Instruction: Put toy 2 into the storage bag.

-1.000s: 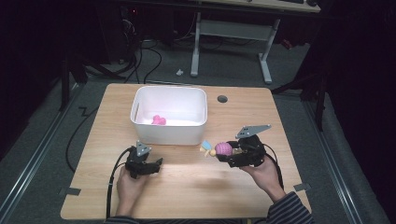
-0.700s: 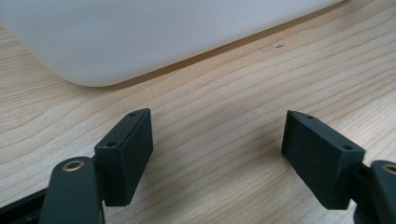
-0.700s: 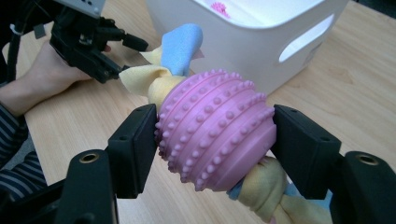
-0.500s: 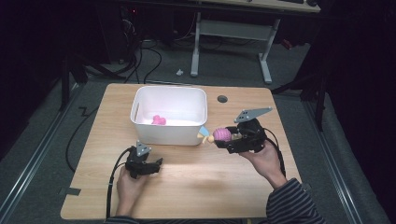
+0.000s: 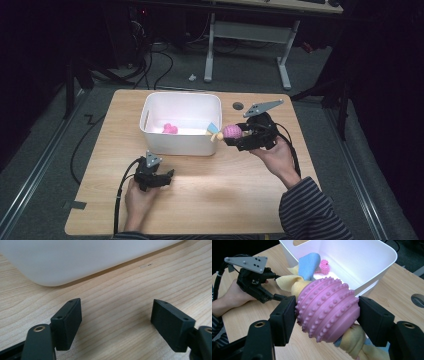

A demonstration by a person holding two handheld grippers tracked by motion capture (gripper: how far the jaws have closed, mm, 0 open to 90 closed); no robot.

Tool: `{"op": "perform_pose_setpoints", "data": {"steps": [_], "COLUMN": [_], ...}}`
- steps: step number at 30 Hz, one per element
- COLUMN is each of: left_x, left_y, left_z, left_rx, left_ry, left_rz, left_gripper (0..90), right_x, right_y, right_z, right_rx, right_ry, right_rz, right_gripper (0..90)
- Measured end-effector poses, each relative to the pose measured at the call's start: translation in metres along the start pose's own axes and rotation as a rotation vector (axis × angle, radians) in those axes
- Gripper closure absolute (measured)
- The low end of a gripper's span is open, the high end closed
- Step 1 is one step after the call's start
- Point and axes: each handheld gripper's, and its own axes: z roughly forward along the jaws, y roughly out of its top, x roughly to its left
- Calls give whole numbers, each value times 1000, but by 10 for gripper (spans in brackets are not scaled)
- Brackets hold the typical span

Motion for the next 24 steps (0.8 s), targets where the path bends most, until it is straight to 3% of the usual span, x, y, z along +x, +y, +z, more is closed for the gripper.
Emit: {"op": "perform_pose_setpoints", "data": {"steps": [24], "left_x": [0], "left_y": [0], "left_z": [0], "left_rx": [0], "left_ry": [-1], "left_rz": [1], "left_gripper": [251], "right_x": [-12], "right_y": [41], "right_z": [42], "right_rx": [80], "right_ry": [-7], "right_rz": [2], "right_gripper": [335]}}
